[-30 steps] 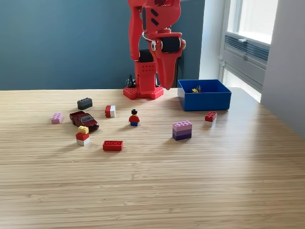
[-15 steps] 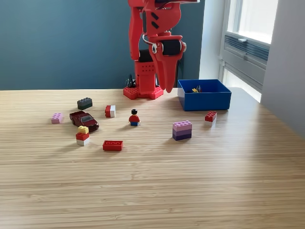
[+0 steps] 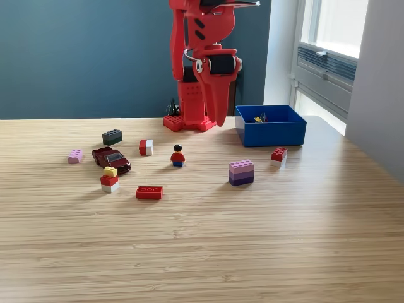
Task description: Grasp a lego block and put it in the bin.
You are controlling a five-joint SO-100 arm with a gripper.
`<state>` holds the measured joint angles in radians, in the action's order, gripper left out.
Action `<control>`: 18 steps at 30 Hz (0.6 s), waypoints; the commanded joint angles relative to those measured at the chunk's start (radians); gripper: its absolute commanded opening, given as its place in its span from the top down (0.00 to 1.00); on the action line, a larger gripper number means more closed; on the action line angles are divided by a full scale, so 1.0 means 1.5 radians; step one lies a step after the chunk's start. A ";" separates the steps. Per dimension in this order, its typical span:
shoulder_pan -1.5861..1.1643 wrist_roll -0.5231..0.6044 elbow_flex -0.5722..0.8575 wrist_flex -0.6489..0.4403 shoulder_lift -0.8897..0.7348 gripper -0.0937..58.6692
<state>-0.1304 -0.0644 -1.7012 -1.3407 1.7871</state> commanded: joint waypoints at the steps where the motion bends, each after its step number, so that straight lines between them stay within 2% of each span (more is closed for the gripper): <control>1: 0.069 -0.010 -0.012 0.035 0.045 0.69; 9: 0.180 0.026 -0.052 0.050 0.045 0.58; 18: 0.289 0.190 -0.118 0.109 0.045 0.56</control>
<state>0.2577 0.1549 -1.8730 -1.1950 1.7871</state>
